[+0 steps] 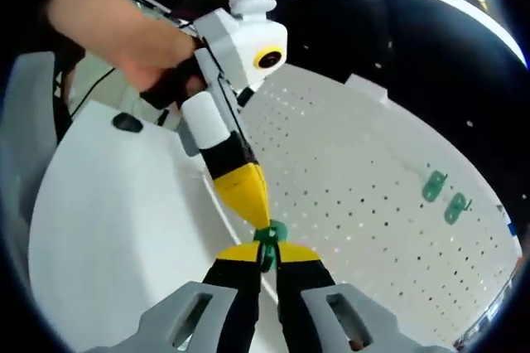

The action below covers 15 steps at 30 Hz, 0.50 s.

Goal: Insert the hook assembly into the mounting plate slot until the hook locks in place.

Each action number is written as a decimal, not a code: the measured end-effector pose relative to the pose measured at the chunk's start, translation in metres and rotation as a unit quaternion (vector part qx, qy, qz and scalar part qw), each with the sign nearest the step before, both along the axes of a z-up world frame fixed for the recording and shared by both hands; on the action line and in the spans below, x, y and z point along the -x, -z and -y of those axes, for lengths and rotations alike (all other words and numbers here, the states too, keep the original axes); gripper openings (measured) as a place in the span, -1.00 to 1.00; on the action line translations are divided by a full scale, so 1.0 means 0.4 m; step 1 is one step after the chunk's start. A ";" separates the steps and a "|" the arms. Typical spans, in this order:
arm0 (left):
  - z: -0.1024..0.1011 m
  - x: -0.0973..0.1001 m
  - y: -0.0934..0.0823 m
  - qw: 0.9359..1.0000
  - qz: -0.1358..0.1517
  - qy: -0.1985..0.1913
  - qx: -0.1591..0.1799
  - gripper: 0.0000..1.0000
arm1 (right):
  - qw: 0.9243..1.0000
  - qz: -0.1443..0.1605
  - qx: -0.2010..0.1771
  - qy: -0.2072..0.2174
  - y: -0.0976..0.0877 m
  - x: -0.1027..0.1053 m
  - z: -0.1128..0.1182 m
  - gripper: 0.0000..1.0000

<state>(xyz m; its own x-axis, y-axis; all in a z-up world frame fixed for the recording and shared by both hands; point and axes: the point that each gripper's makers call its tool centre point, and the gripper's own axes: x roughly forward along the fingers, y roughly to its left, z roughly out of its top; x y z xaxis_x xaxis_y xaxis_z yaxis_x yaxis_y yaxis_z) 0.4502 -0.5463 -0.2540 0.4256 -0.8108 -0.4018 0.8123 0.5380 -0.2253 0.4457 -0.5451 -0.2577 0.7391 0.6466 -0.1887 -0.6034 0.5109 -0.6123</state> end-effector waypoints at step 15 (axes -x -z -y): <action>0.001 0.010 0.005 1.000 -0.014 0.001 0.001 -0.97 | 0.999 -0.027 -0.017 0.005 0.010 0.003 0.003 -0.97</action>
<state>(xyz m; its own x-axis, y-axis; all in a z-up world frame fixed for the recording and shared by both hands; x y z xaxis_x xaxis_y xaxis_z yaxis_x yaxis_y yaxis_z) 0.4462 -0.5465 -0.2559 0.4124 -0.8128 -0.4114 0.8067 0.5357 -0.2496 0.4445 -0.5463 -0.2618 0.7343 0.6468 -0.2061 -0.6303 0.5370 -0.5606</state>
